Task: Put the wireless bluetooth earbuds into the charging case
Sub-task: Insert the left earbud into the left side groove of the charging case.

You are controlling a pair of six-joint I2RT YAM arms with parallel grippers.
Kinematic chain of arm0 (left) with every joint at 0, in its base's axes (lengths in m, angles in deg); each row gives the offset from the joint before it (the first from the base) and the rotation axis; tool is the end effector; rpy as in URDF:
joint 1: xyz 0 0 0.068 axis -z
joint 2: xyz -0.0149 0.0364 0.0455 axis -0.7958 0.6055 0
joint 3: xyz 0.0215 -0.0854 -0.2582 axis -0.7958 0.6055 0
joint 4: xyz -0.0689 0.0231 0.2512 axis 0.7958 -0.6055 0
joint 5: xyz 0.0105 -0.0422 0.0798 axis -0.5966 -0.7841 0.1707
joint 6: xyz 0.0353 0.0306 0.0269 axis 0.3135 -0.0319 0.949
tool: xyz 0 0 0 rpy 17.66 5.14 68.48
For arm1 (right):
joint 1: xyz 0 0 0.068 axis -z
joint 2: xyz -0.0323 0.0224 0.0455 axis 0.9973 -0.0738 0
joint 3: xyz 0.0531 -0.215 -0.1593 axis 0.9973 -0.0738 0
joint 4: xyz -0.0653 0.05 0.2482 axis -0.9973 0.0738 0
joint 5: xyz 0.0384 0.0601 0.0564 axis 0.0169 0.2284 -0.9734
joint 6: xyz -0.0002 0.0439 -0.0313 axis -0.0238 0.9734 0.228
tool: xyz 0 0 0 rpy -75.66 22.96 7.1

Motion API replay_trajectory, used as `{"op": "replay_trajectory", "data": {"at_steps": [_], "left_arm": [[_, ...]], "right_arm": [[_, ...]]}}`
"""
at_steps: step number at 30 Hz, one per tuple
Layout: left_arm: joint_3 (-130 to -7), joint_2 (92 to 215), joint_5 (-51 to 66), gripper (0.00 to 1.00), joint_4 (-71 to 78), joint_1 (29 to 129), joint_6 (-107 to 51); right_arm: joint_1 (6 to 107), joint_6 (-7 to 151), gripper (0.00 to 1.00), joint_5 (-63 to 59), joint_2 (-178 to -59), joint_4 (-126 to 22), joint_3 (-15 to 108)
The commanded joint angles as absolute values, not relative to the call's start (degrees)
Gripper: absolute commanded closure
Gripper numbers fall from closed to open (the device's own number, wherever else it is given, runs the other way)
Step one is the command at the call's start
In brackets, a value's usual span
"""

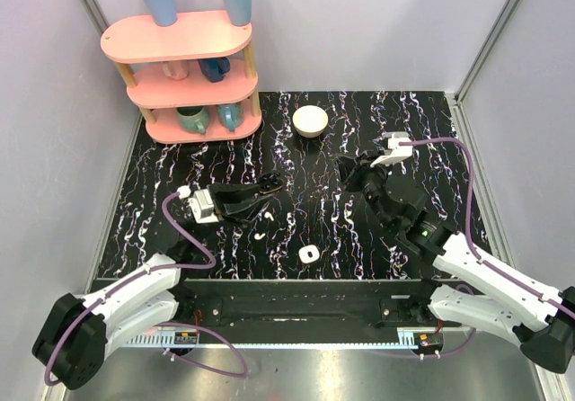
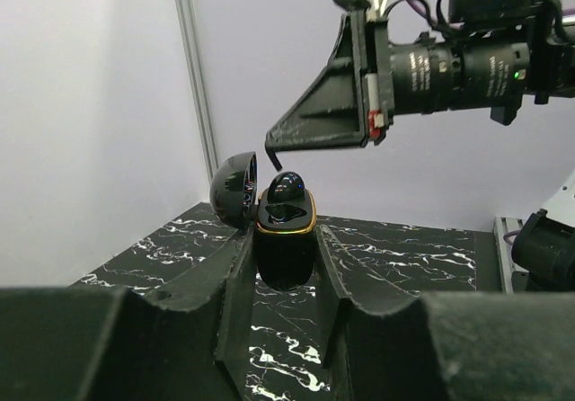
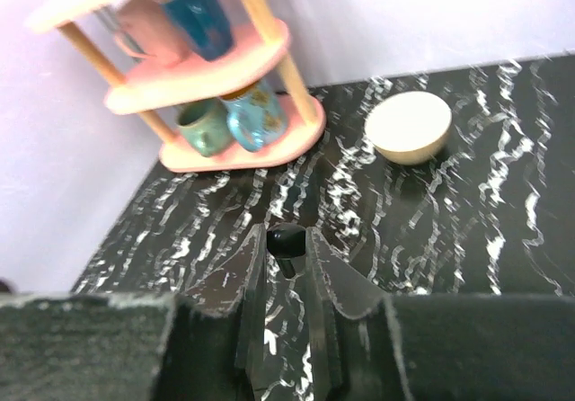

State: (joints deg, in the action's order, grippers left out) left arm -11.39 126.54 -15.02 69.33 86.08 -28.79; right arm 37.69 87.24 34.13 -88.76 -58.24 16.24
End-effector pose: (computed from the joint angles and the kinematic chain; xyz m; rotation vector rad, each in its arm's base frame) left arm 0.1311 -0.1080 0.2848 0.6831 0.8794 -0.9785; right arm 0.1541 0.1461 0.3502 0.0313 1.6143 0.5575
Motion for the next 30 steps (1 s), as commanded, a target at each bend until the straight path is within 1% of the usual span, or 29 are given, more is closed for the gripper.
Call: {"op": "replay_trajectory", "data": {"at_steps": [1, 6, 10, 15, 20, 30], "left_arm": [[-13.92, 127.46, -13.50, 1.00, 74.33, 86.31, -29.57], [-13.48, 128.52, -13.14, 1.00, 75.73, 86.40, -29.30], [-13.31, 130.36, -13.15, 1.00, 77.85, 86.57, -29.48], [-13.66, 131.95, -12.36, 1.00, 79.34, 86.92, -29.74], [-13.48, 132.91, -11.13, 1.00, 79.43, 87.27, -28.34], [-12.78, 134.23, -7.96, 1.00, 82.33, 87.98, -27.37]], "right_arm": [[35.32, 81.00, 1.00, 28.17, -88.19, -71.25, 18.98], [31.46, 78.89, 1.00, 26.23, -88.89, -77.23, 20.29], [29.87, 79.94, 1.00, 21.76, -91.17, -81.01, 21.09], [27.32, 80.56, 1.00, 19.29, -93.90, -84.88, 21.88], [24.60, 79.51, 1.00, 18.50, -95.57, -86.82, 22.05], [23.28, 80.03, 1.00, 16.74, -98.47, -89.10, 20.91]]}}
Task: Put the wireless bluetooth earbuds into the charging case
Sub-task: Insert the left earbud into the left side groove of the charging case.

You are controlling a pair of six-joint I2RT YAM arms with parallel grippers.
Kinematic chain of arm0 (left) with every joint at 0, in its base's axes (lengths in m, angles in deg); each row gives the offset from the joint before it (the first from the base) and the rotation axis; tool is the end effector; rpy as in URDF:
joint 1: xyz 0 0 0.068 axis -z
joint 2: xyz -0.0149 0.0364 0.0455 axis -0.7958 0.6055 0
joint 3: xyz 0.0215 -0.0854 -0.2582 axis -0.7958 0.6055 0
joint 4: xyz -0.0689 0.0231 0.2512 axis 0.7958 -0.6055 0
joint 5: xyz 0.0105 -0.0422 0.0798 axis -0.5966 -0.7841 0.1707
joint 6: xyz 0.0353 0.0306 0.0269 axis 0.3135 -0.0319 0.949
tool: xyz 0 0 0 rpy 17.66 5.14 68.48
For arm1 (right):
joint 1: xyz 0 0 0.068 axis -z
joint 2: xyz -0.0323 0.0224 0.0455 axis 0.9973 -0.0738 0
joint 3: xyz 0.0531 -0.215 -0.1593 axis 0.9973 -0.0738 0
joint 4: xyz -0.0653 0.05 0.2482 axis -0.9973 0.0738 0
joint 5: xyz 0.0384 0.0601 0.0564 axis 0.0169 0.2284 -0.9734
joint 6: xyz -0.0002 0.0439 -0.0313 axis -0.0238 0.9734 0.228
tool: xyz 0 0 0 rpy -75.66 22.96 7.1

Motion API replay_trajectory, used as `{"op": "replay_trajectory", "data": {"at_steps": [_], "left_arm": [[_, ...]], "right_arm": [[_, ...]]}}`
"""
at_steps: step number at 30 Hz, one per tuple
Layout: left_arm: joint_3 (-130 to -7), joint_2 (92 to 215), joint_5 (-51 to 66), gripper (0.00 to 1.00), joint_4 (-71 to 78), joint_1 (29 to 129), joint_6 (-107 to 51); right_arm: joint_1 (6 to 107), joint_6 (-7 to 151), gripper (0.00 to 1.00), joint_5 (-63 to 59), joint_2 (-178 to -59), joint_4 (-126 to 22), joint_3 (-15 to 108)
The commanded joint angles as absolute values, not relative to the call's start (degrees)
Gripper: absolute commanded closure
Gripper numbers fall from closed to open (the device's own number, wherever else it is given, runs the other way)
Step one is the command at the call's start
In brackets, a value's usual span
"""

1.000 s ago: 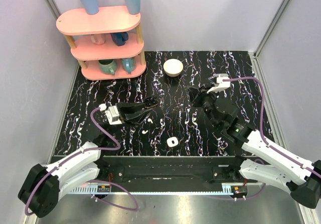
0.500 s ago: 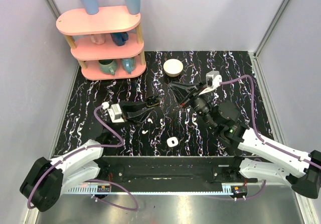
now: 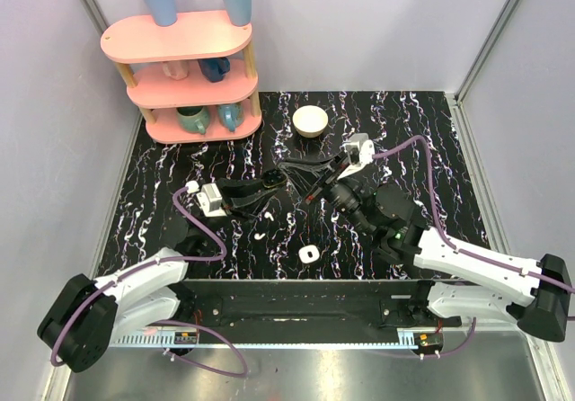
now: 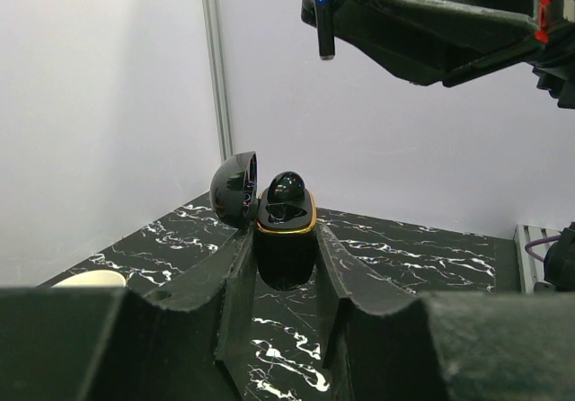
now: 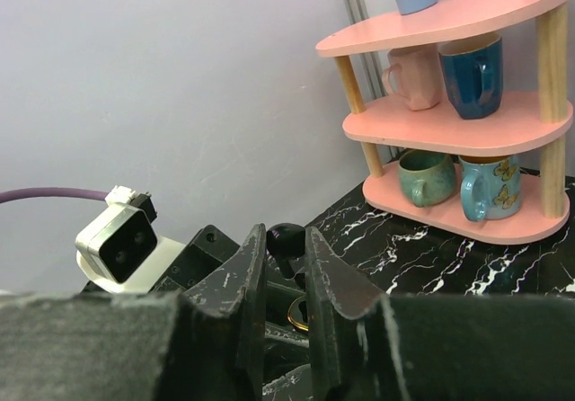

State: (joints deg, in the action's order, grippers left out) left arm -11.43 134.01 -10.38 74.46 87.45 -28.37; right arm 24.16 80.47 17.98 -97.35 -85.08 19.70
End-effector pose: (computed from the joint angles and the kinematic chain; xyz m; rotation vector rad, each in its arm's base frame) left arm 0.1444 -0.1190 0.2731 0.6264 0.9310 -0.9620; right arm 0.1222 0.2099 0.3902 -0.3136 1.2470 1.0343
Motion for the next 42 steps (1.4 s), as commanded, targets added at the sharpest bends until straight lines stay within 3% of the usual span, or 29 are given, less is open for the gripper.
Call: {"op": "replay_trajectory", "data": {"at_steps": [1, 42], "left_arm": [[-12.78, 134.23, -7.79, 1.00, 82.51, 88.15, -27.37], [-11.64, 132.48, -5.50, 1.00, 84.44, 89.65, -26.49]], "right_arm": [[23.28, 80.03, 1.00, 16.91, -98.99, -89.19, 20.82], [21.69, 83.37, 1.00, 20.42, -103.83, -86.64, 19.86]]}}
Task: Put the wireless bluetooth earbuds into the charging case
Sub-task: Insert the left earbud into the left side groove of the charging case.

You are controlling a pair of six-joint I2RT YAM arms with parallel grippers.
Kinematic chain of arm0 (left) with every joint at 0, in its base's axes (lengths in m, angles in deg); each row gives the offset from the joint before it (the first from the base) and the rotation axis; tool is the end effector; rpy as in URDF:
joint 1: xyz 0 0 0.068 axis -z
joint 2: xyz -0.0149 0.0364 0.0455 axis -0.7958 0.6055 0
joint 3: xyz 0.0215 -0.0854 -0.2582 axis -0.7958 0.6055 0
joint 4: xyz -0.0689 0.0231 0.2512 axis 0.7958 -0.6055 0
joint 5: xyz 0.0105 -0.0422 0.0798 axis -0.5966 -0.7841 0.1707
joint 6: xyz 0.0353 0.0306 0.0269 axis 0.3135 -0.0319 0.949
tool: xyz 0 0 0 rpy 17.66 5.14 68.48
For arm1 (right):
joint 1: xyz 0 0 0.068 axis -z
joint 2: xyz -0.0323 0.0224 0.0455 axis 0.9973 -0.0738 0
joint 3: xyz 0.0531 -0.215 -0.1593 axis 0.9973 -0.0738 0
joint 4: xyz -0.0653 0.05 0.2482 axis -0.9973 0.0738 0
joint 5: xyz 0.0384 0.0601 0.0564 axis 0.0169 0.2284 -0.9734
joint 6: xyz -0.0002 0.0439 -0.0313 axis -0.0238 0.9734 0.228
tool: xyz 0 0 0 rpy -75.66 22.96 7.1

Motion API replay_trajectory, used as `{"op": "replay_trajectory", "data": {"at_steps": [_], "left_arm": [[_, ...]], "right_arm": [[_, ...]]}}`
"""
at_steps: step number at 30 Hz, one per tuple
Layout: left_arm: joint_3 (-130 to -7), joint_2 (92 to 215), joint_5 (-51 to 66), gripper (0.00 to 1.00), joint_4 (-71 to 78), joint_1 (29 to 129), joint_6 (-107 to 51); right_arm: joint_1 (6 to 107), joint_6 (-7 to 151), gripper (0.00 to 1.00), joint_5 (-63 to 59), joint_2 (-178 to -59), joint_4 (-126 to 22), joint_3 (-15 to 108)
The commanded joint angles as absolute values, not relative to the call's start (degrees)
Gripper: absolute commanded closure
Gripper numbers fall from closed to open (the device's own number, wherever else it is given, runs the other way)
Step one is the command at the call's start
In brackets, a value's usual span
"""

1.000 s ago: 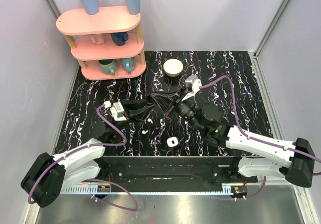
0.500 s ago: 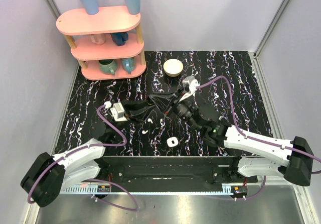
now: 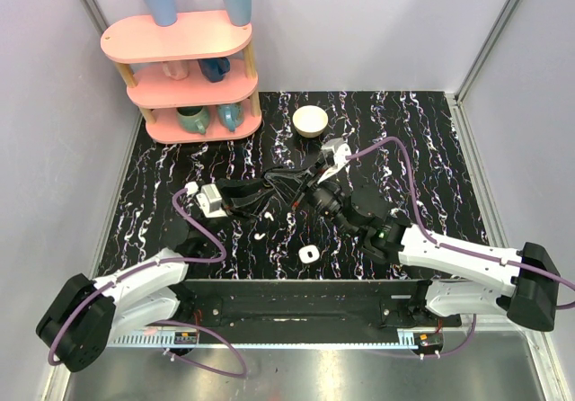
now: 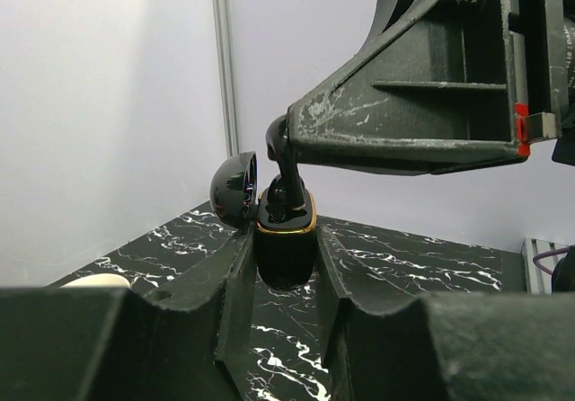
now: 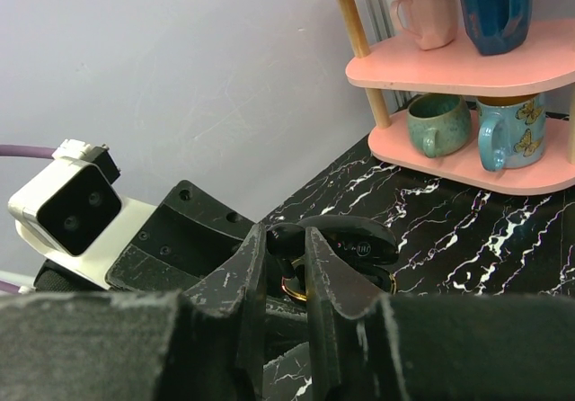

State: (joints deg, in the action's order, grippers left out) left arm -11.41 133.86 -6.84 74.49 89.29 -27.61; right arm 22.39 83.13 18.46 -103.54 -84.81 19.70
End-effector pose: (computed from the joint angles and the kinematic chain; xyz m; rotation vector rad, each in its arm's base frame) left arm 0.1420 -0.1222 0.2739 0.5903 0.9306 -0.9503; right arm 0.1287 0.2390 0.3640 -0.3488 1.3630 1.0466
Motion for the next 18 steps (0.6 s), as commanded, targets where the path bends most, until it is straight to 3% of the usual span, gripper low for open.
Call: {"op": "replay_trajectory", "data": {"at_steps": [1, 18], "left_arm": [[-11.64, 132.39, -5.59, 1.00, 84.44, 89.65, -26.49], [-11.46, 132.92, -5.50, 1.00, 86.11, 90.00, -26.67]], "right_arm": [[21.78, 83.46, 1.00, 20.69, -103.92, -86.99, 19.77], [21.78, 86.09, 1.00, 22.28, -104.97, -89.89, 18.80]]}}
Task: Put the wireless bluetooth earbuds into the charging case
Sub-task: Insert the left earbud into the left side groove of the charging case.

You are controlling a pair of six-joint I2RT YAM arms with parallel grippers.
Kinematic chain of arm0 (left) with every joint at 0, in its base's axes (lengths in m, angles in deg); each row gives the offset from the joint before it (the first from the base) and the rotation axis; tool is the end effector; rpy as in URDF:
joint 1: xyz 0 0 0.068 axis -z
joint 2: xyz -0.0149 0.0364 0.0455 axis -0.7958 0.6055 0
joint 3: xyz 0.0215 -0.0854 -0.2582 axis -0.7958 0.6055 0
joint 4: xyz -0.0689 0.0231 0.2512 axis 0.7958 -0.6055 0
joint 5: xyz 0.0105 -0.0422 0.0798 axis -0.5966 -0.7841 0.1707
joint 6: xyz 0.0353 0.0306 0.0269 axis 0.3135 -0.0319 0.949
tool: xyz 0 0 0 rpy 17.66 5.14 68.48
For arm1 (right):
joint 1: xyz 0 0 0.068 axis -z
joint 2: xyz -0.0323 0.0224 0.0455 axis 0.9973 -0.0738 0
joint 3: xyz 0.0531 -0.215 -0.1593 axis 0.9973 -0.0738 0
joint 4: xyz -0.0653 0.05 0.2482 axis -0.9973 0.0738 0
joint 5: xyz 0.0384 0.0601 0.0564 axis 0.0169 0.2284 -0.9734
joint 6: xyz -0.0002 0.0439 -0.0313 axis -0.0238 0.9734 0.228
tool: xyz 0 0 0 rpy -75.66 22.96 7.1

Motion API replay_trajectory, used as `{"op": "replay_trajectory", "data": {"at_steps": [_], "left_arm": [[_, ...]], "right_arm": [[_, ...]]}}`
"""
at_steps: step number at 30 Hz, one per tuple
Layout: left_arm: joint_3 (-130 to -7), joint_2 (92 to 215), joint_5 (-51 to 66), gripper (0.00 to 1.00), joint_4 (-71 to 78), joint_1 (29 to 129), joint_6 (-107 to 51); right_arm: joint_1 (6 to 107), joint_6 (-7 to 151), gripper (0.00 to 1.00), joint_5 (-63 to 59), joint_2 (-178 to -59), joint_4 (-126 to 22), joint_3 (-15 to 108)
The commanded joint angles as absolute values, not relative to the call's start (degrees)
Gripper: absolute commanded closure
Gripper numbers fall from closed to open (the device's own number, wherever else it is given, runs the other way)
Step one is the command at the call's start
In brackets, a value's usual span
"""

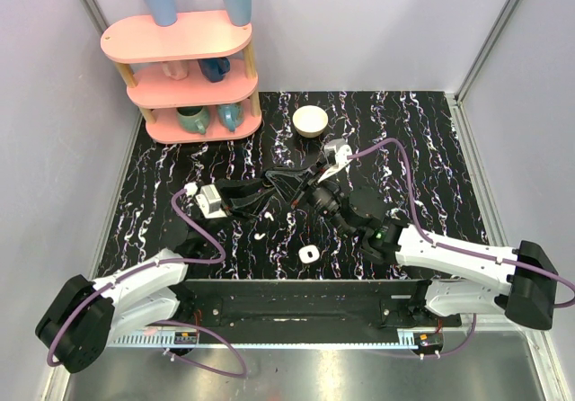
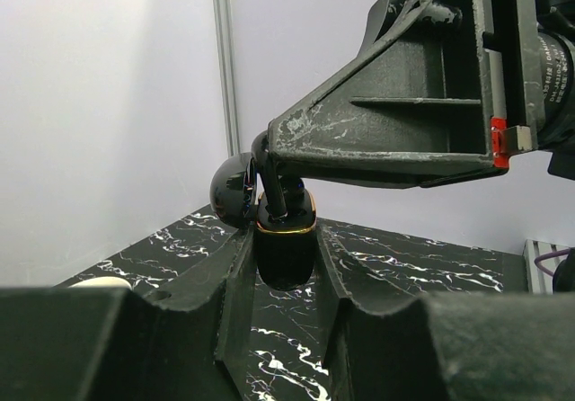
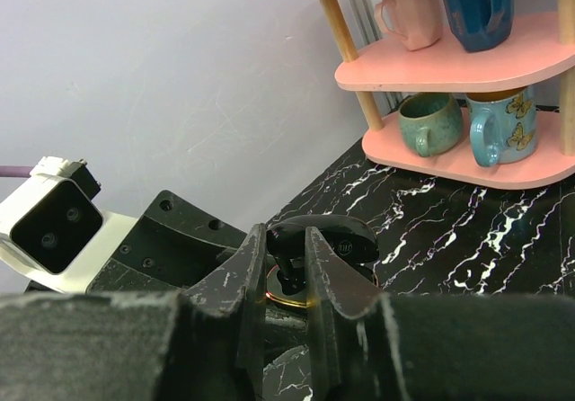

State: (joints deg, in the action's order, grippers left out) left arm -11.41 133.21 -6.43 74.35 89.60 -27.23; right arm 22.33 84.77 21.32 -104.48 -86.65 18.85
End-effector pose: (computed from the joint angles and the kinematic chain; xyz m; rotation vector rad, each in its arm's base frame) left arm 0.1402 -0.1218 0.2756 0.5876 0.9196 -0.9455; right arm 0.1313 0.2409 0.3578 -0.2864 1.3786 1.0382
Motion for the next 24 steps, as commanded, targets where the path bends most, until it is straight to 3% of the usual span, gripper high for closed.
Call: {"op": "replay_trajectory", "data": {"at_steps": [1, 24], "left_arm": [[-11.46, 132.92, -5.41, 1.00, 86.20, 90.00, -26.67], [-10.23, 131.16, -1.63, 1.00, 88.22, 90.09, -25.35]], "right_arm": [[21.78, 86.62, 1.00, 22.19, -105.15, -89.98, 18.80], [21.69, 87.07, 1.00, 22.63, -105.68, -88.58, 17.74]]}}
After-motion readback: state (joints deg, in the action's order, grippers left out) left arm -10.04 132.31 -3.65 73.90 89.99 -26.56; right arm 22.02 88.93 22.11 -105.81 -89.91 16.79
